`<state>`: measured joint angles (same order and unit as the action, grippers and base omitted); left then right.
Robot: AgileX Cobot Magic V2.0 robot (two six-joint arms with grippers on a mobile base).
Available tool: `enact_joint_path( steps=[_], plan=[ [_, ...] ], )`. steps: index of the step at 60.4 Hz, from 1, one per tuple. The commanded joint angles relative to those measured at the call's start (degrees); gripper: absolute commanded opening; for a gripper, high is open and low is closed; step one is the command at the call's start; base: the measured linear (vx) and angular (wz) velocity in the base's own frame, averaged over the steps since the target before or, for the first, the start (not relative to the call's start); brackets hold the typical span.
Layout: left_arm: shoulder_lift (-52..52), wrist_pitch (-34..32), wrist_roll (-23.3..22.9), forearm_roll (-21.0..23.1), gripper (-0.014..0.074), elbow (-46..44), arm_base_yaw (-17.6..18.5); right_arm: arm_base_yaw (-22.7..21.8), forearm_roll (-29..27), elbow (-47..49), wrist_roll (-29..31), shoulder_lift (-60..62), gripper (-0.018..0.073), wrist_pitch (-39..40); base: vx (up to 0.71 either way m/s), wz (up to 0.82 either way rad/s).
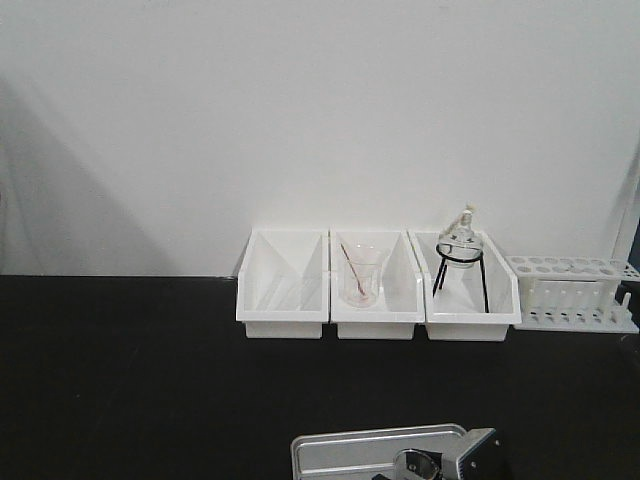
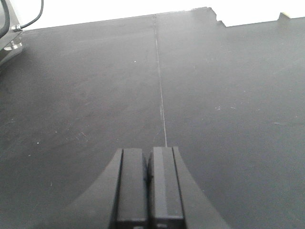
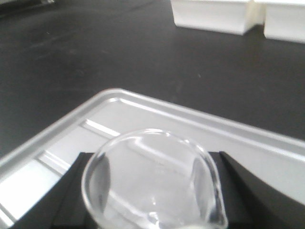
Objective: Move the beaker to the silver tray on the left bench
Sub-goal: 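Lower the beaker with the right gripper onto the silver tray, then open the right gripper to release the beaker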
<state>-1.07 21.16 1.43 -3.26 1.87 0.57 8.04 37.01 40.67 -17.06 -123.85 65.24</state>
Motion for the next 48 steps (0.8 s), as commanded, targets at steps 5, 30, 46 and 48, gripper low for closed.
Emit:
enact_joint_path(
  steps=[5, 30, 46, 48],
  plan=[
    [-0.46, -4.26, -0.1, 0.16, 0.0001, 1.14, 0.33, -0.11, -1.98, 0.71, 0.74, 1.44, 0.0023, 6.79, 0.0, 0.0],
    [-0.46, -4.26, -0.1, 0.16, 0.0001, 1.14, 0.33, -0.11, -2.05, 0.71, 2.45, 1.44, 0.0422, 5.21, 0.0, 0.0],
    [-0.46, -4.26, -0.1, 0.16, 0.0001, 1.14, 0.33, -0.11, -2.03, 0.71, 2.45, 2.08, 0.0662, 6.28, 0.0, 0.0],
    [-0.46, -4.26, -0.1, 0.16, 0.0001, 1.14, 0.33, -0.11, -1.91, 0.71, 2.45, 2.55, 0.0668, 6.28, 0.0, 0.0]
  ],
)
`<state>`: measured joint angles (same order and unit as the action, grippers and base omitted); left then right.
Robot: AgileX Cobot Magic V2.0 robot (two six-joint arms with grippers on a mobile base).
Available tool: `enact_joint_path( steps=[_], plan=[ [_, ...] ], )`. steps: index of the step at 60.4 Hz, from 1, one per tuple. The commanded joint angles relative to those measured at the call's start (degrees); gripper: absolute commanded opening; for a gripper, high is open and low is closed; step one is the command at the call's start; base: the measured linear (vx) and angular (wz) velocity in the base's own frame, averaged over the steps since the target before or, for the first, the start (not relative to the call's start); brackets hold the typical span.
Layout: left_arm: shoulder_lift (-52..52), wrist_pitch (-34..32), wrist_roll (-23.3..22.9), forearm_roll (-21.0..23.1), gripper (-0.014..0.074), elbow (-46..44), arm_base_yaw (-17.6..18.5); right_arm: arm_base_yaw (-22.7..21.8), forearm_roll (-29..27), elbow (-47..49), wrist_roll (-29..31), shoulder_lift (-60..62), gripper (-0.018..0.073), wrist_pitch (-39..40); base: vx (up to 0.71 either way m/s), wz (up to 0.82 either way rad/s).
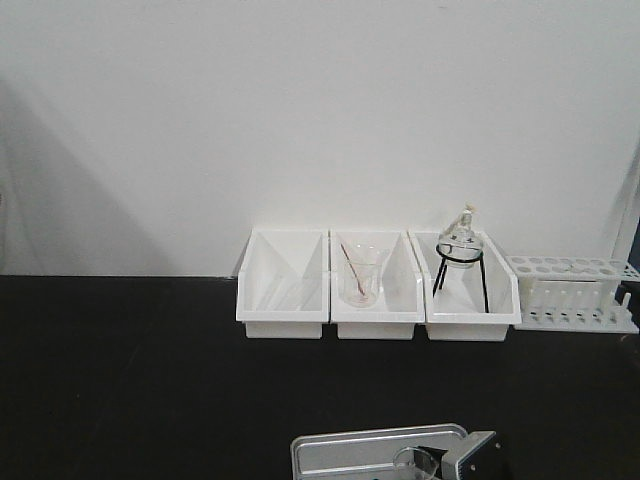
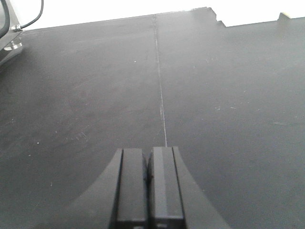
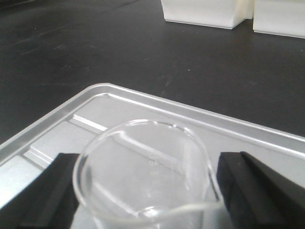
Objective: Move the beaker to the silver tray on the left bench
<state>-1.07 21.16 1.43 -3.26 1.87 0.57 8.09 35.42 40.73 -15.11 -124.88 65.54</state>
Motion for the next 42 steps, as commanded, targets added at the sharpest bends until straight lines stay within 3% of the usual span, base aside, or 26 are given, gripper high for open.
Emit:
enact_joint_path(
  steps=[1, 19, 24, 28, 34, 40, 42],
  plan=[
    [-0.46, -4.26, -0.1, 0.16, 0.0001, 1.14, 0.33, -0.17, -0.22, 0.66, 0.5, 4.07, 0.0669, 5.98, 0.0, 0.0],
    [-0.46, -4.26, -0.1, 0.16, 0.0001, 1.14, 0.33, -0.26, -0.06, 0.51, -0.67, 16.42, 0.0619, 5.53, 0.0, 0.0],
    [-0.46, -4.26, -0.1, 0.16, 0.0001, 1.14, 0.33, -0.26, -0.06, 0.51, -4.6, 21.5, 0.0567, 4.02, 0.0, 0.0],
    [-0.46, -4.26, -0.1, 0.16, 0.0001, 1.14, 0.33, -0.26, 0.06, 0.51, -10.24, 26.62, 0.048, -0.84, 0.0, 0.0],
    [-0.46, -4.26, -0.1, 0.16, 0.0001, 1.14, 0.33, -0.26, 1.78, 0.51, -20.2, 34.89, 0.028, -13.67, 0.0, 0.0],
    [-0.46, -4.26, -0.1, 0.16, 0.0001, 1.14, 0.33, -0.26, 9.57, 0.51, -32.56, 46.18, 0.0013, -30.46, 0.0, 0.0],
    [-0.46, -4.26, -0.1, 0.16, 0.0001, 1.14, 0.33, -0.26, 13.8, 0.51, -37.13, 50.0, -0.0018, -35.58, 0.0, 0.0]
  ],
)
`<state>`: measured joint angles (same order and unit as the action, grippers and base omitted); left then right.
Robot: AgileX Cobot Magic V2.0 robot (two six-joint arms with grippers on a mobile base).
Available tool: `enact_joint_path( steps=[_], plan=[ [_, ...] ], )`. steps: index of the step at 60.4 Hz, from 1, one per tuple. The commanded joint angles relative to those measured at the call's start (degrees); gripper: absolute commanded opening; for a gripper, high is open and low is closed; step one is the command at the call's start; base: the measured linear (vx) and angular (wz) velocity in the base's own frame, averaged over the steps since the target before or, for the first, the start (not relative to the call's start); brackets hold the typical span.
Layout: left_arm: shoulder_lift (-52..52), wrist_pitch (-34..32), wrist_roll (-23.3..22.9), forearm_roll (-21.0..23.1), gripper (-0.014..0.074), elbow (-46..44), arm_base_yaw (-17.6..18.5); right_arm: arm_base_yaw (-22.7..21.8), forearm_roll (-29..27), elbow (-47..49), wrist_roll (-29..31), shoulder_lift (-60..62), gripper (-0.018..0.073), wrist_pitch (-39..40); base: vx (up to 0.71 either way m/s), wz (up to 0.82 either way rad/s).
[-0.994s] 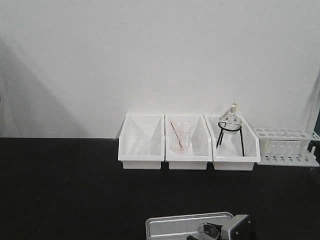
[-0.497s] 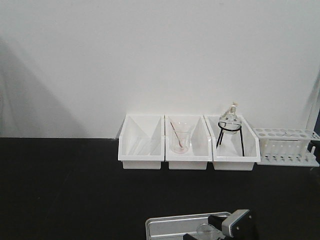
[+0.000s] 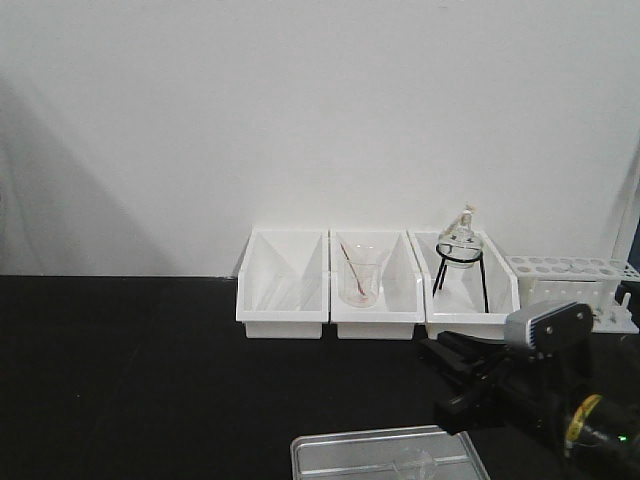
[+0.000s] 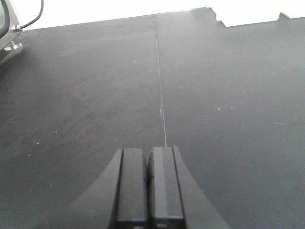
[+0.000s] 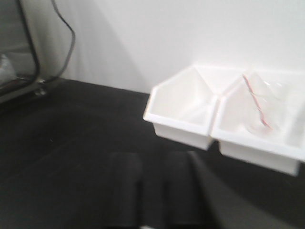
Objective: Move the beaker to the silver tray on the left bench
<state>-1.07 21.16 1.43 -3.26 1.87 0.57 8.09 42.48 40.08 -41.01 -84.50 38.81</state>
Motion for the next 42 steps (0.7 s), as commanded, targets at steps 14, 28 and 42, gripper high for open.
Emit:
enact_joint_path(
  steps=[14, 28, 42],
  plan=[
    [-0.46, -4.26, -0.1, 0.16, 0.0001, 1.14, 0.33, -0.26, 46.52, -1.74, -44.19, 30.77, -0.0015, -21.27, 0.0, 0.0],
    [-0.46, -4.26, -0.1, 0.16, 0.0001, 1.14, 0.33, -0.26, 59.43, -6.59, -57.4, 39.35, -0.0014, -16.33, 0.0, 0.0],
    [-0.46, -4.26, -0.1, 0.16, 0.0001, 1.14, 0.33, -0.26, 59.3, -6.85, -57.4, 41.47, -0.0012, -12.0, 0.0, 0.0]
  ],
)
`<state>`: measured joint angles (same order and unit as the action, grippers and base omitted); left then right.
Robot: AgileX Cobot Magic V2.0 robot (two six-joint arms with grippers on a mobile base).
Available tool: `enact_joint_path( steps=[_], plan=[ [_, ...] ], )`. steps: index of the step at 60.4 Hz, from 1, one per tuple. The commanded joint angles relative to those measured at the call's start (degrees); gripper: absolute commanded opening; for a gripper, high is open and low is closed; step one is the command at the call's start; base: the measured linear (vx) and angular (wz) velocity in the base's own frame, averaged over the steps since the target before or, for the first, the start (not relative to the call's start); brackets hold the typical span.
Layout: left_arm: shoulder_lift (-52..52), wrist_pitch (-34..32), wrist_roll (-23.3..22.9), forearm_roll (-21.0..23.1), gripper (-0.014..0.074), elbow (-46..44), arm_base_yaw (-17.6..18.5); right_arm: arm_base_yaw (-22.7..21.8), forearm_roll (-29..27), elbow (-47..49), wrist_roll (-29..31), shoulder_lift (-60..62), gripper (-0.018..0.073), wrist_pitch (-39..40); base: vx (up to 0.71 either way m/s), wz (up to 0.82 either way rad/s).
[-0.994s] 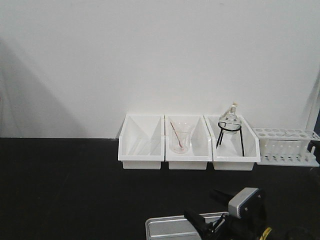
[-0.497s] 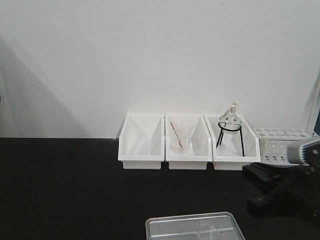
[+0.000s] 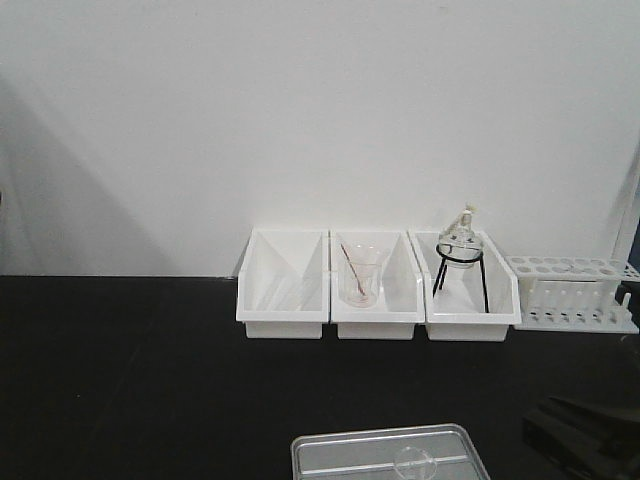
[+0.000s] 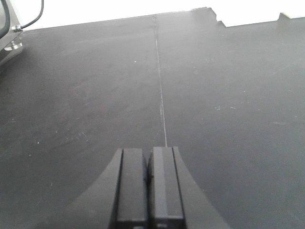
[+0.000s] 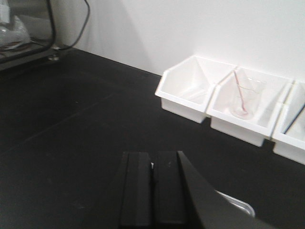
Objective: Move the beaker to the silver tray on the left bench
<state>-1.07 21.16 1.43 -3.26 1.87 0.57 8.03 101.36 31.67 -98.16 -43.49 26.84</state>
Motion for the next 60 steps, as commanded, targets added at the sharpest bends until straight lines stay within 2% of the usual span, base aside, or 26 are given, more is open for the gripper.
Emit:
enact_joint_path(
  steps=[1, 18, 27, 30, 33, 36, 39, 43, 46, 49, 52, 57, 60],
  plan=[
    [-0.46, -4.26, -0.1, 0.16, 0.0001, 1.14, 0.33, -0.2, 0.42, 1.56, -0.25, 0.45, -0.0012, -0.04, 0.0, 0.0],
    [-0.46, -4.26, -0.1, 0.16, 0.0001, 1.14, 0.33, -0.2, -0.62, 1.56, -0.53, 0.4, -0.0011, -0.53, 0.0, 0.0],
    [-0.46, -4.26, -0.1, 0.16, 0.0001, 1.14, 0.33, -0.3, -9.31, 1.56, -0.21, -0.17, -0.0011, -3.96, 0.0, 0.0],
    [-0.46, -4.26, -0.1, 0.16, 0.0001, 1.14, 0.33, -0.3, -14.85, 1.56, 3.88, -1.18, -0.0011, -6.89, 0.0, 0.0],
    [-0.46, -4.26, -0.1, 0.16, 0.0001, 1.14, 0.33, -0.3, -23.47, 1.56, 10.98, -2.4, -0.0011, -9.29, 0.0, 0.0],
    [-0.46, -4.26, -0.1, 0.16, 0.0001, 1.14, 0.33, -0.21, -34.96, 1.56, 23.23, -3.71, -0.0011, -12.75, 0.0, 0.0],
    [-0.46, -4.26, -0.1, 0.16, 0.0001, 1.14, 0.33, -0.13, -52.16, 1.56, 38.8, -4.55, -0.0011, -16.59, 0.0, 0.0],
    [-0.46, -4.26, -0.1, 0.16, 0.0001, 1.14, 0.33, -0.13, -71.84, 1.56, 58.7, -4.56, -0.0011, -20.89, 0.0, 0.0],
    [-0.46, -4.26, -0.1, 0.16, 0.0001, 1.14, 0.33, -0.13, -83.17, 1.56, 71.64, -3.41, -0.0011, -24.69, 0.0, 0.0],
    [-0.46, -4.26, -0.1, 0.16, 0.0001, 1.14, 0.33, -0.13, -91.25, 1.56, 84.57, -1.33, -0.0011, -29.43, 0.0, 0.0],
    [-0.46, -4.26, -0.1, 0.16, 0.0001, 1.14, 0.33, -0.13, -96.76, 1.5, 93.33, 1.97, -0.0011, -34.54, 0.0, 0.0],
    [-0.46, -4.26, -0.1, 0.16, 0.0001, 1.14, 0.33, -0.27, -100.12, -0.41, 100.37, 7.78, -0.0011, -39.23, 0.0, 0.0],
    [-0.46, -4.26, -0.1, 0.16, 0.0001, 1.14, 0.33, -0.27, -99.9, -2.76, 100.39, 11.29, -0.0011, -38.92, 0.0, 0.0]
  ],
)
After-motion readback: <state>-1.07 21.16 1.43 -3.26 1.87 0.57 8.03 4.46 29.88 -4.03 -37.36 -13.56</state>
